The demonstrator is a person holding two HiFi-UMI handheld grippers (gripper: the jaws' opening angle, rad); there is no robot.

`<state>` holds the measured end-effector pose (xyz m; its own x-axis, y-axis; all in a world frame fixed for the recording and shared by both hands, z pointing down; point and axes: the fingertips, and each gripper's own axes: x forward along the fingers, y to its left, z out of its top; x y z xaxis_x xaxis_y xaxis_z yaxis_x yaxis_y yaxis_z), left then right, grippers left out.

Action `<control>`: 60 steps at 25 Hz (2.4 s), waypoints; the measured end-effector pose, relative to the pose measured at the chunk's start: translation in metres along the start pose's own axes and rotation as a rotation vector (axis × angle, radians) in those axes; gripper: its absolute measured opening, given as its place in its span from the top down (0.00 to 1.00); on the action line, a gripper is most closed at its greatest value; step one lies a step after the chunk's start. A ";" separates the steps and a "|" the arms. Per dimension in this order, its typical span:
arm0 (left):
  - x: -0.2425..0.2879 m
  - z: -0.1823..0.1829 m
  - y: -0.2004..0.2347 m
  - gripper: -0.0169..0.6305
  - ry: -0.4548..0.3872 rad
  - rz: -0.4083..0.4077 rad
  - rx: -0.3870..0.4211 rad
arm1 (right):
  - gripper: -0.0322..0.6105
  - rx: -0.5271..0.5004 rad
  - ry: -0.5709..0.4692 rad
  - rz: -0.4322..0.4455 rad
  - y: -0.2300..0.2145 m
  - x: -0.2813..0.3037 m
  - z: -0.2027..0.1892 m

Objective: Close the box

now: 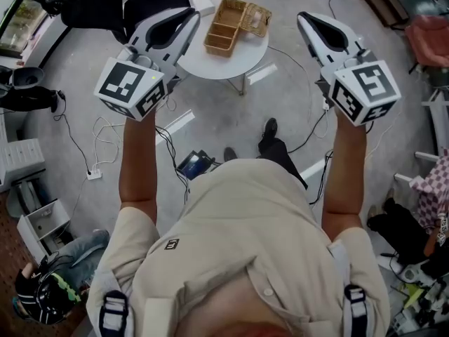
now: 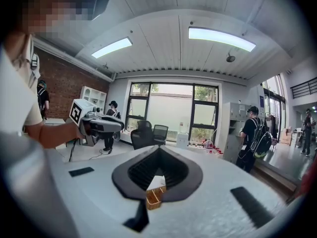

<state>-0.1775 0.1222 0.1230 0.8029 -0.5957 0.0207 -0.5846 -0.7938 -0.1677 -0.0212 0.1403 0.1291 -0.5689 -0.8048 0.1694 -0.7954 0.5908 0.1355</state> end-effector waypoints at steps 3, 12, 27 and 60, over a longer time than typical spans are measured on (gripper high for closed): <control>0.018 -0.008 0.010 0.92 0.014 0.023 -0.005 | 0.96 0.001 -0.003 0.016 -0.019 0.012 -0.006; 0.090 -0.026 0.024 0.92 0.055 0.083 -0.024 | 0.96 0.000 -0.002 0.077 -0.101 0.039 -0.022; 0.171 -0.037 0.033 0.93 0.115 0.195 -0.008 | 0.96 0.018 -0.014 0.209 -0.186 0.075 -0.048; 0.275 -0.122 0.182 0.93 0.138 0.086 -0.081 | 0.96 0.075 0.043 0.185 -0.243 0.242 -0.099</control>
<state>-0.0775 -0.2014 0.2188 0.7295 -0.6683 0.1457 -0.6622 -0.7434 -0.0946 0.0554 -0.1921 0.2336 -0.6984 -0.6789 0.2267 -0.6926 0.7209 0.0250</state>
